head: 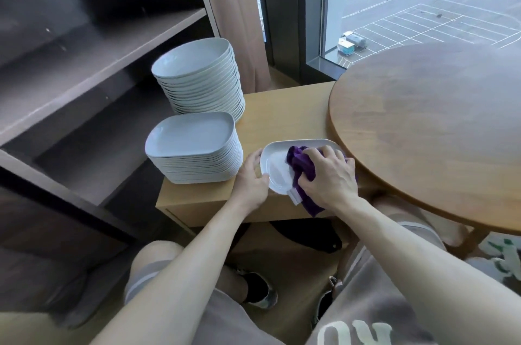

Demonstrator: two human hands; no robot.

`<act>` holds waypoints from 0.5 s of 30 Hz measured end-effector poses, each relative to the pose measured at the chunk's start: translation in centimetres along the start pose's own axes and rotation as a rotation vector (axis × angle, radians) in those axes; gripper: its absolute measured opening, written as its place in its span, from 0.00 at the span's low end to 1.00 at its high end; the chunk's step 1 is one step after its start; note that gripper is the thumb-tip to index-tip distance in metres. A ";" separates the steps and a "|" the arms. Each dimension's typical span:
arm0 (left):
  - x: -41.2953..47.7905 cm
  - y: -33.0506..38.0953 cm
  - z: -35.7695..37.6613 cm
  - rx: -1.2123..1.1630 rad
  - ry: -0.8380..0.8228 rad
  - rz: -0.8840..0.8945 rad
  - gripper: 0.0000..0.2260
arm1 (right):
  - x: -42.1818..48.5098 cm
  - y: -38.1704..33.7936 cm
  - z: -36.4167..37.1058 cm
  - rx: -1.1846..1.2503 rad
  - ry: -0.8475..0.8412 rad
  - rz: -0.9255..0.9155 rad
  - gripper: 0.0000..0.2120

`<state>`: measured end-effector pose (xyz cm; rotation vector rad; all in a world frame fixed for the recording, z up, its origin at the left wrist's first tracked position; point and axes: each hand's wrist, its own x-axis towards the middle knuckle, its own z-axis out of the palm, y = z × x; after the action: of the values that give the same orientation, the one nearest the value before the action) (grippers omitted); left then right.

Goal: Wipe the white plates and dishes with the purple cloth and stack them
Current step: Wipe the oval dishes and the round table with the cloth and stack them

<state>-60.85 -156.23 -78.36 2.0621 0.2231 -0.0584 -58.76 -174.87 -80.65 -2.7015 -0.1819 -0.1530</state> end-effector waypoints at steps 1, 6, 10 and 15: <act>-0.4 0.7 -0.3 -0.007 0.016 0.033 0.28 | -0.2 -0.1 -0.3 0.044 0.006 0.011 0.20; -1.7 3.7 -3.1 0.090 0.065 0.201 0.27 | -1.2 -0.9 -1.4 0.191 0.044 0.018 0.22; -2.1 4.7 -6.8 0.121 0.182 0.242 0.26 | -1.3 -1.6 -2.7 0.247 0.083 -0.007 0.23; -2.5 4.1 -12.3 0.038 0.383 0.193 0.26 | -1.2 -3.0 -4.8 0.422 0.134 -0.049 0.21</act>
<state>-63.24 -147.71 -68.53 2.1094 0.2565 0.4562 -60.78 -174.33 -75.25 -2.2601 -0.2138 -0.2764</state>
